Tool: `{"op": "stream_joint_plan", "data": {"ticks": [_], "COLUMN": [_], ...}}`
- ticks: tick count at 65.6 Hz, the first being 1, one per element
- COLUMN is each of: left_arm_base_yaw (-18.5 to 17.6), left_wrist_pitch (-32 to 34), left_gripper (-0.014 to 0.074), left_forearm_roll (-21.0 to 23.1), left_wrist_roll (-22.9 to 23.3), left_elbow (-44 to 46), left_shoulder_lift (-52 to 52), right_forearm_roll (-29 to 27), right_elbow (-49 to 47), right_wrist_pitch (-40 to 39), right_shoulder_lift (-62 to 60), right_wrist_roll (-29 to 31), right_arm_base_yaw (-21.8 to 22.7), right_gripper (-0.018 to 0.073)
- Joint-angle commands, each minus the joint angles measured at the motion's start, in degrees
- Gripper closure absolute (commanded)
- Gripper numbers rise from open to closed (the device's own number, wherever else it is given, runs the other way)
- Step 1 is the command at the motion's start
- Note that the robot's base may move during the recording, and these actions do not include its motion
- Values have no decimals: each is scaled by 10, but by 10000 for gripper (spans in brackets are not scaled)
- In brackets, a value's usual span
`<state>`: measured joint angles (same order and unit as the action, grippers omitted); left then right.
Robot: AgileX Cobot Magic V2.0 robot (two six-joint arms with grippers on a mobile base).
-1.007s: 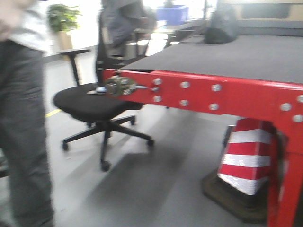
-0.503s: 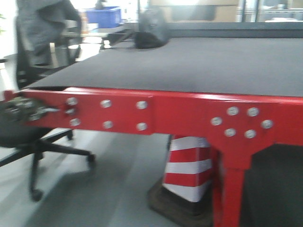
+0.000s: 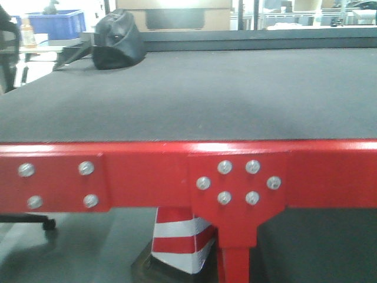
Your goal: Fetch blue bin and place on conveyor start
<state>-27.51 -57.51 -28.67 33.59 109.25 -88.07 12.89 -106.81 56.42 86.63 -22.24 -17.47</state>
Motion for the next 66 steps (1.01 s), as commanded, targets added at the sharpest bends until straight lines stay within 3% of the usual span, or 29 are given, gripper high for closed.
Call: {"op": "stream_joint_plan", "data": {"ticks": [1,66], "left_arm_base_yaw": [3,3], "left_wrist_pitch": [4,4], "left_gripper": [707,707], "left_forearm_roll": [-40,-40], "left_wrist_roll": [-5,-5], "left_elbow": [6,6], "left_shoulder_lift": [8,8], "right_forearm_roll": [39,39], "right_elbow": [-6,-6], "right_wrist_pitch": [-3,-3], "right_shoulder_lift": [-11,-11], "right_wrist_roll": [5,5], "right_arm_base_yaw": [7,7], "right_gripper": [717,717]}}
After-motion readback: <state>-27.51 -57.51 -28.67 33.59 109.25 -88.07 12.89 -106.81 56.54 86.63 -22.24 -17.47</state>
